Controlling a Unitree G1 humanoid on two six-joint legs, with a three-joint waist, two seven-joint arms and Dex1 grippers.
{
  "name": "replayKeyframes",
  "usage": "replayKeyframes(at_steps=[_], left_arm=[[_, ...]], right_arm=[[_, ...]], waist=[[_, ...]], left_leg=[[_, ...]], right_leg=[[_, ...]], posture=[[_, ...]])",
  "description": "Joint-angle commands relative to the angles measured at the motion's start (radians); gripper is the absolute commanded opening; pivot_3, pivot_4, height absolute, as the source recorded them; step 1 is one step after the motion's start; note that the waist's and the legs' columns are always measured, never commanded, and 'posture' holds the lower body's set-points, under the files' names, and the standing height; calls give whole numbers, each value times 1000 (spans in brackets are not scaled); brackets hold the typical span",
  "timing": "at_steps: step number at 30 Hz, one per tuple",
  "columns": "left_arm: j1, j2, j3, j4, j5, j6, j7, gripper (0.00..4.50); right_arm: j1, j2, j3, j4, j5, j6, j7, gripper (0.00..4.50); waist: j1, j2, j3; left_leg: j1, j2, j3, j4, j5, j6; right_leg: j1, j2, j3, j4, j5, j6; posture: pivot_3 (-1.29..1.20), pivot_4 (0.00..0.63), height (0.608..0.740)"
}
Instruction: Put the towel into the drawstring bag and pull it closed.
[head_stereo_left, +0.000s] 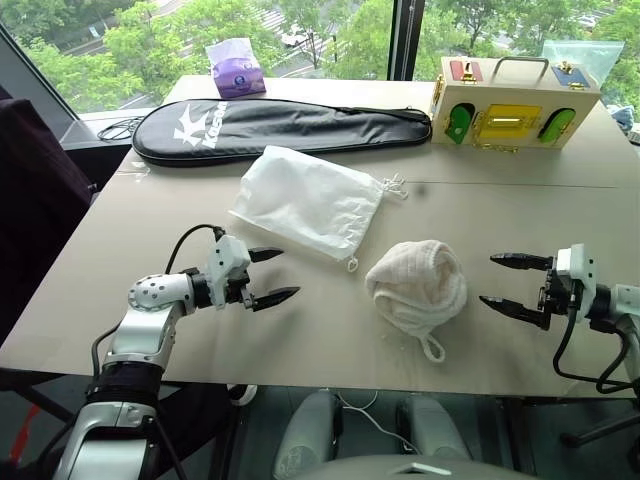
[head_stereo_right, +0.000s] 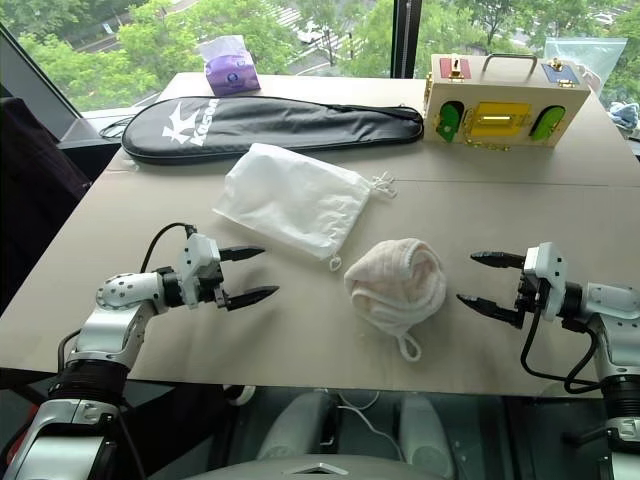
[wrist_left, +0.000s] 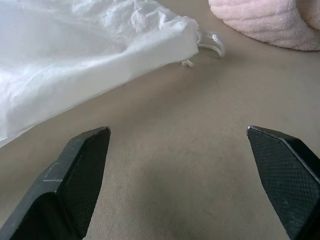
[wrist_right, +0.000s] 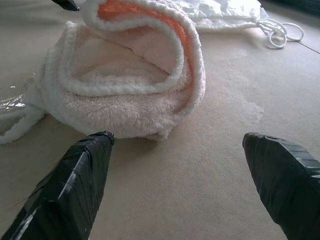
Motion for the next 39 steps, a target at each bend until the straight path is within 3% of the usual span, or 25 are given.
replayKeyframes(at_steps=[1,23,29,35,39], left_arm=[[-6,8,18,-26,-6,-14,1,4500],[-30,-3,20,5,-16,-24,-12,4500],[-26,-42,12,-136,-90,97,5,4500],[-35,-121,-51,-350,-83,298,163,4500],[-85,-213,-156,-443,30,418,348,4500]], right_arm=[[1,-14,-17,-36,15,2,1,4419],[2,-12,-23,-15,11,-11,6,4419],[24,-58,-38,-93,38,18,31,4419],[13,-101,-87,-216,99,116,-25,4419],[26,-106,-106,-331,155,215,-73,4419]], waist=[[0,0,0],[0,0,0],[2,0,0],[3,0,0],[7,-1,1]], left_leg=[[0,0,0,0,0,0],[0,0,0,2,0,0],[-1,0,0,3,0,0],[0,0,0,4,0,0],[-1,0,-1,5,0,0]], right_leg=[[0,0,0,0,0,0],[0,0,0,2,0,0],[0,0,0,2,0,0],[1,0,0,2,0,0],[1,0,0,3,0,0]], posture=[[0,150,740],[0,150,740],[0,150,740],[0,150,740],[0,150,740]])
